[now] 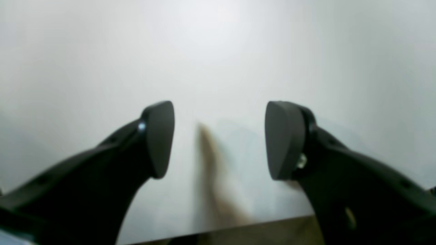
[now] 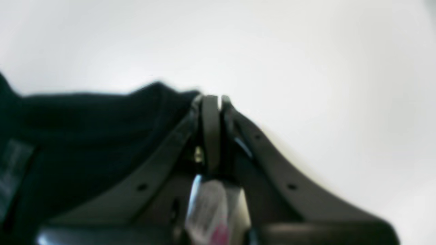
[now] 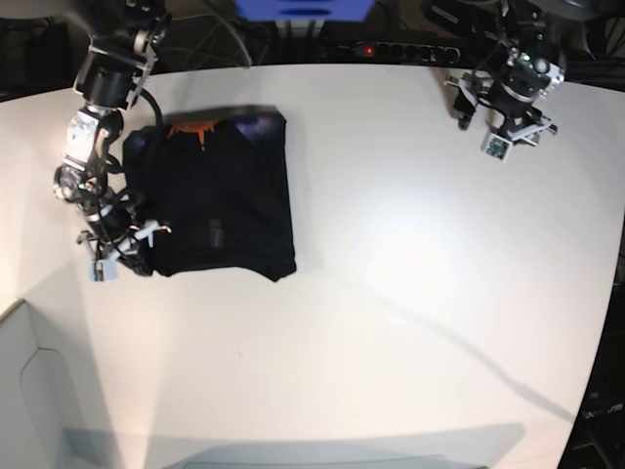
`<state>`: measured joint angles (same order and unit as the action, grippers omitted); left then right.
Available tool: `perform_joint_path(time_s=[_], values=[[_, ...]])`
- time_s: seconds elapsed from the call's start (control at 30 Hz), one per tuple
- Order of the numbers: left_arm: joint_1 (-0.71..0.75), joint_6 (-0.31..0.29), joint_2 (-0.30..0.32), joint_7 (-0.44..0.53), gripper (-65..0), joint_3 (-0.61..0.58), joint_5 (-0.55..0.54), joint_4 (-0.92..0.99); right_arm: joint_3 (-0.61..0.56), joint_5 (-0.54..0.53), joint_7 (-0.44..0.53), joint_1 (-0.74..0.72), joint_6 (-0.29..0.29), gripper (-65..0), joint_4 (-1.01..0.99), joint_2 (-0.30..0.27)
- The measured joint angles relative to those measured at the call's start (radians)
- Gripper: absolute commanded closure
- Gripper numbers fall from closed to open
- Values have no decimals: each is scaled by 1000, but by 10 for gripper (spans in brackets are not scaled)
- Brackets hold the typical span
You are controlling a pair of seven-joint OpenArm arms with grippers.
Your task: Fold the T-shirt properly
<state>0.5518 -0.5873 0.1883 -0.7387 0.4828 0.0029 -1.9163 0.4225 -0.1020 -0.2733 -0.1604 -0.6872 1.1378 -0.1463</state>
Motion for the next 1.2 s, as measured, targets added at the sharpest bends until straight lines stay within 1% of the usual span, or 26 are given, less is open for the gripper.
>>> perform_joint_path(time_s=[0.07, 0.17, 0.23, 0.33, 0.37, 0.43, 0.53, 0.6, 0.67, 0.7, 0.73, 0.8, 0.83, 0.87, 0.93, 1.03, 1.13, 1.2], values=[[14, 0, 0, 2, -405, 0, -3, -11, 42, 1, -2, 5, 0, 0, 48, 7], [46, 0, -1, -5, -404, 0, 1, -33, 125, 6, -19, 32, 0, 0, 175, 23], [68, 0, -8, -3, -404, 1, 1, -55, 162, -3, -29, 85, 3, 0, 301, 46], [104, -3, -32, 2, -395, 2, -5, -78, 187, -4, -65, 184, 3, 0, 436, 89], [124, -4, -41, 4, -372, 2, -5, -84, 193, -1, -84, 232, -2, 0, 480, 108], [159, -8, -57, -2, -294, 3, 1, -89, 215, 4, -124, 325, -7, 0, 573, 143], [206, -11, -83, 0, -137, 16, -6, -89, 261, 5, -162, 456, -5, 0, 723, 188], [230, -8, -108, 3, -9, 70, -44, -89, 282, -2, -187, 548, -5, 0, 819, 224], [260, -7, -117, -2, 0, 120, -115, -89, 292, -6, -203, 640, -5, 0, 879, 246], [278, -8, -119, 1, -15, 142, -160, -89, 298, -10, -201, 686, -5, 0, 887, 254], [295, -11, -117, 3, -13, 163, -192, -89, 302, -9, -203, 731, -6, 0, 887, 260], [330, 2, -114, 0, 0, 208, -242, -88, 304, -1, -229, 824, -9, 0, 871, 263], [353, 12, -109, 1, 0, 222, -259, -87, 303, -1, -221, 868, -6, 0, 866, 264], [375, 9, -108, 4, 0, 230, -281, -87, 300, -8, -215, 916, -8, 0, 862, 263], [404, 7, -109, -6, 0, 229, -282, -84, 301, -16, -221, 986, -7, 0, 851, 271], [406, 6, -118, 6, 0, 226, -261, -33, 294, -116, -208, 1088, -8, 0, 848, 278], [403, 8, -117, 7, 0, 172, -230, 36, 261, -150, -208, 1160, -7, 0, 823, 262], [400, 6, -119, 10, 0, 134, -229, 95, 227, -156, -210, 1162, -8, 0, 761, 239]])
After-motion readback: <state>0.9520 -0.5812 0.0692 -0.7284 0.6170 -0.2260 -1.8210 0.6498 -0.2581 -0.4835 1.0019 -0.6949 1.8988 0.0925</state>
